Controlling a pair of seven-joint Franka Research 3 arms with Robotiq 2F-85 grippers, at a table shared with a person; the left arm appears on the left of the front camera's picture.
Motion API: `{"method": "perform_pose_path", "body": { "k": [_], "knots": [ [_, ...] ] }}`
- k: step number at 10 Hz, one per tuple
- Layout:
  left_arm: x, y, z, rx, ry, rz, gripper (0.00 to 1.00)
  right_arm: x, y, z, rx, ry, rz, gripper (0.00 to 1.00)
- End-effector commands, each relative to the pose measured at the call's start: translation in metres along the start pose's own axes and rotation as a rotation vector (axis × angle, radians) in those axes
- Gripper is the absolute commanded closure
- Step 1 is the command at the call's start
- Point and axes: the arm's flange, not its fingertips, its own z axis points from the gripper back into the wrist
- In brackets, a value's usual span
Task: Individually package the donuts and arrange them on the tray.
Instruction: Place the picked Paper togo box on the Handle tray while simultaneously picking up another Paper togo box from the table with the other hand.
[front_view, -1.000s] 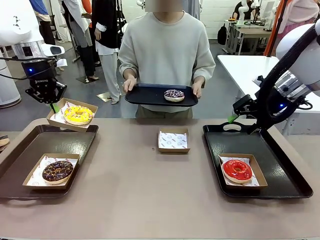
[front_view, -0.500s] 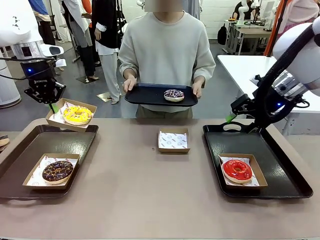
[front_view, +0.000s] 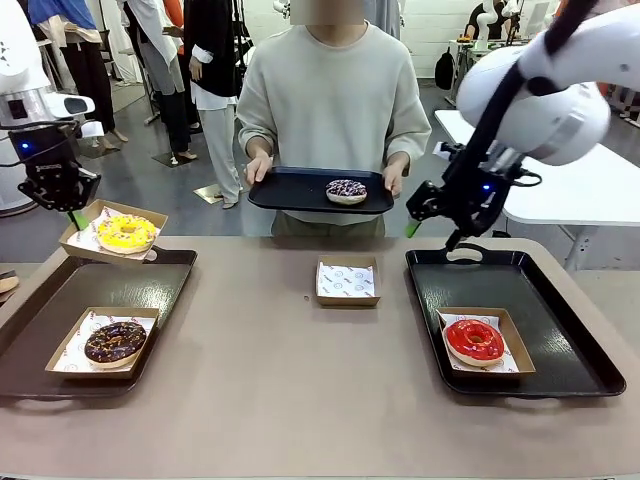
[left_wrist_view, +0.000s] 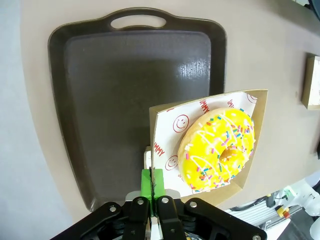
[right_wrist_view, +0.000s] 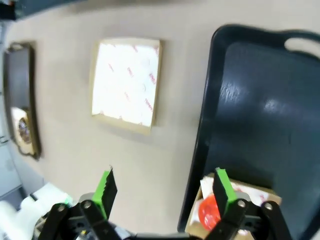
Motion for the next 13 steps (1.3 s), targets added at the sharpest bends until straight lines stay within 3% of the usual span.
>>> {"method": "perform_pose_path", "body": {
  "k": [1, 7, 13],
  "knots": [
    [0.006, 0.012, -0.016, -0.029, -0.028, -0.02, 0.99, 0.028, 0.025, -0.013, -0.099, 0.021, -0.007, 0.0],
    [0.042, 0.01, -0.056, 0.099, -0.035, -0.008, 0.99, 0.062, 0.078, -0.084, -0.24, 0.069, 0.049, 0.0],
    [0.04, 0.013, -0.063, 0.072, -0.024, -0.027, 0.99, 0.053, 0.074, -0.089, -0.212, 0.072, 0.07, 0.0]
  ]
}}
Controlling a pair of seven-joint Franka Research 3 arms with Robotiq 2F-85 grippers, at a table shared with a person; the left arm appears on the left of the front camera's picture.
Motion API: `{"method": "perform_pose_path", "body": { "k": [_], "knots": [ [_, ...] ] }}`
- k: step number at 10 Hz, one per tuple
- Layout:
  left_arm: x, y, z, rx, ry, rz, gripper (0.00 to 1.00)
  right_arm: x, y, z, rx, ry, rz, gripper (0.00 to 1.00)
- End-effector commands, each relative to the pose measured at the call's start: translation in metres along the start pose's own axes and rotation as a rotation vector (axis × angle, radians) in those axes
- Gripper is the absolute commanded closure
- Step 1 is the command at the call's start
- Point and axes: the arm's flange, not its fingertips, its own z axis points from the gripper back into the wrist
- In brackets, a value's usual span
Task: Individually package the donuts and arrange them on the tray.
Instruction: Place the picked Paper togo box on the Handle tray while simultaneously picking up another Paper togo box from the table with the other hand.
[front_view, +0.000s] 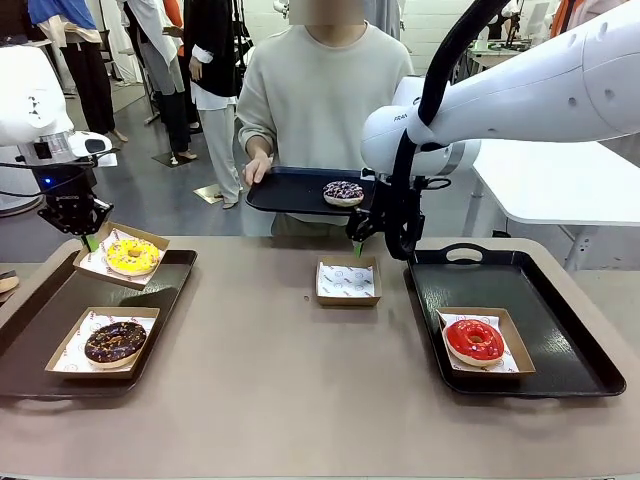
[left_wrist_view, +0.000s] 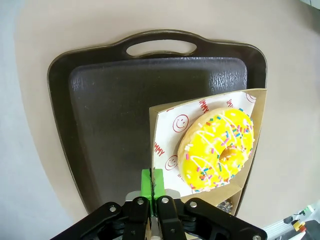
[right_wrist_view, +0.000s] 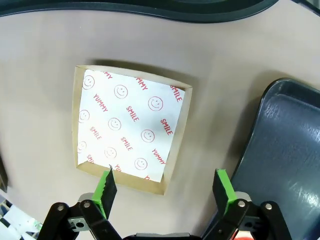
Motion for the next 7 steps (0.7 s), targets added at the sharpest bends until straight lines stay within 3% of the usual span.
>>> {"method": "perform_pose_path", "body": {
  "k": [1, 4, 7],
  "knots": [
    [-0.001, 0.001, 0.001, 0.003, -0.002, 0.0, 0.99, -0.004, -0.001, 0.001, 0.006, 0.003, -0.006, 0.0],
    [0.009, -0.008, -0.005, -0.071, 0.051, 0.043, 0.99, -0.008, 0.001, -0.012, -0.085, -0.031, -0.109, 0.0],
    [0.013, -0.013, -0.01, -0.068, 0.074, 0.064, 0.99, -0.013, 0.001, -0.029, -0.073, -0.022, -0.17, 0.0]
  ]
}}
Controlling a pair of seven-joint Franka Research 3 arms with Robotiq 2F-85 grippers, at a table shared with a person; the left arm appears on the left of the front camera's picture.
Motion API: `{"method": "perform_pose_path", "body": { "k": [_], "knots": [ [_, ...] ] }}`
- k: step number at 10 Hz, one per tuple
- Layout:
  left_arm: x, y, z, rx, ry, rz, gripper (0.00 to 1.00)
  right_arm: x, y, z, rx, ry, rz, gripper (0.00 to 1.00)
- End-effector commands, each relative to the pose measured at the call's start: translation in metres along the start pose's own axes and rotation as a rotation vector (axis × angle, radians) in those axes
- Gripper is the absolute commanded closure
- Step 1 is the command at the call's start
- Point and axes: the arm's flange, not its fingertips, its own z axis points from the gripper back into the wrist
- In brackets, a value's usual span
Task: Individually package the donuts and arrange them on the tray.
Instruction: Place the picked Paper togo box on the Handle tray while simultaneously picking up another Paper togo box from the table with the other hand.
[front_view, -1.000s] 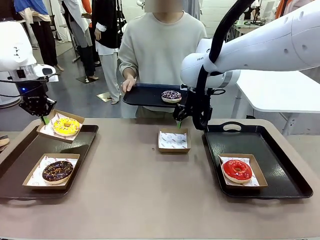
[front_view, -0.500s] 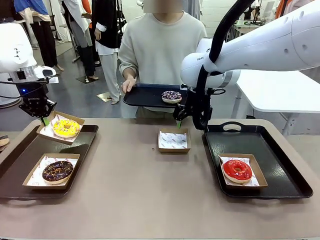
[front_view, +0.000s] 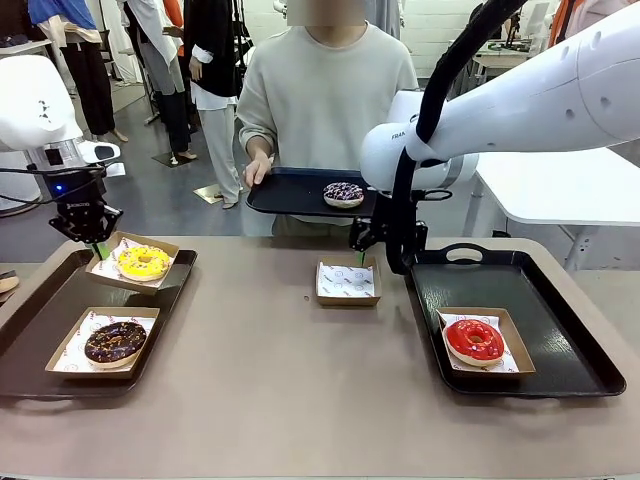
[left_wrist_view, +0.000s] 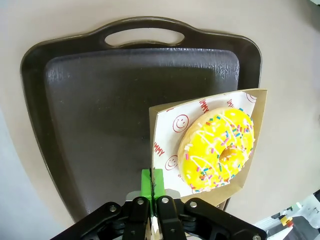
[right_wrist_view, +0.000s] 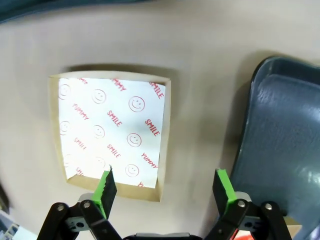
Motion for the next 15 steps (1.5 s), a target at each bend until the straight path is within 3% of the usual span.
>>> {"method": "perform_pose_path", "body": {
  "k": [1, 10, 15],
  "knots": [
    [0.01, -0.005, 0.006, -0.008, 0.015, 0.032, 0.99, -0.007, 0.005, -0.013, -0.019, -0.018, -0.048, 0.0],
    [0.028, -0.006, -0.011, -0.002, 0.061, 0.024, 0.99, 0.002, -0.006, -0.045, 0.045, 0.019, -0.051, 0.0],
    [0.041, -0.012, -0.03, 0.069, 0.09, 0.014, 0.99, 0.007, -0.007, -0.05, 0.051, 0.039, -0.045, 0.0]
  ]
}}
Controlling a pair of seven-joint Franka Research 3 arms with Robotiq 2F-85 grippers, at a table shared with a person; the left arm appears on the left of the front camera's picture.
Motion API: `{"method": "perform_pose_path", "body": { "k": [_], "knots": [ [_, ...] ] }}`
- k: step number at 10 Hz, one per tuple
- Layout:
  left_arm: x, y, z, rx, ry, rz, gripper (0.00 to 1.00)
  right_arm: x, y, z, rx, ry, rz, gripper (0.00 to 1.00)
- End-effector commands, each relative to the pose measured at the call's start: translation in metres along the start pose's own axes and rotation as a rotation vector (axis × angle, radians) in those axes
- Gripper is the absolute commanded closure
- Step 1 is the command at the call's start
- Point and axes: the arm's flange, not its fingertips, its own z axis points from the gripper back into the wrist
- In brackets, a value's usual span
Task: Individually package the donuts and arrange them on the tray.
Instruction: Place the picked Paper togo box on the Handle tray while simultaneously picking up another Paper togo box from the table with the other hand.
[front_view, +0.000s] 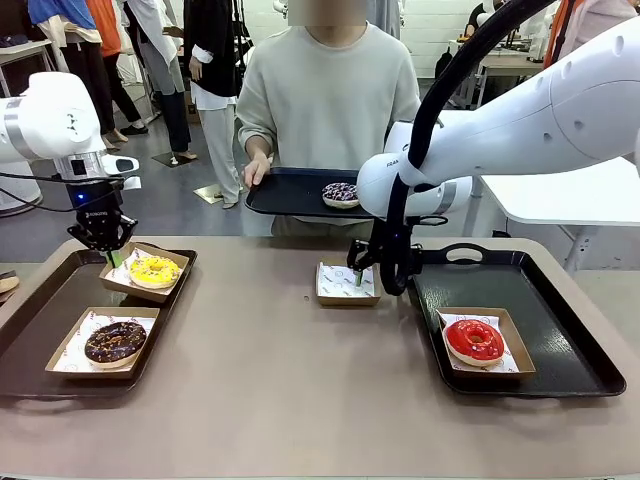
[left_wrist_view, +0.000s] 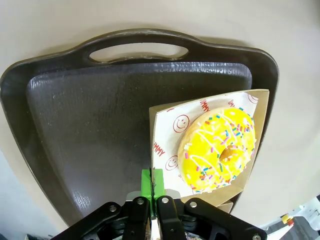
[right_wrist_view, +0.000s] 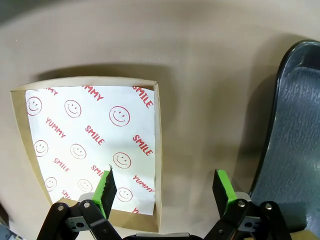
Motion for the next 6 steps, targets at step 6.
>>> {"method": "perform_pose_path", "body": {
  "k": [6],
  "knots": [
    [0.0096, -0.0063, -0.0053, 0.068, 0.007, 0.032, 0.99, 0.0057, -0.0021, -0.0059, 0.051, 0.022, 0.029, 0.19]
  ]
}}
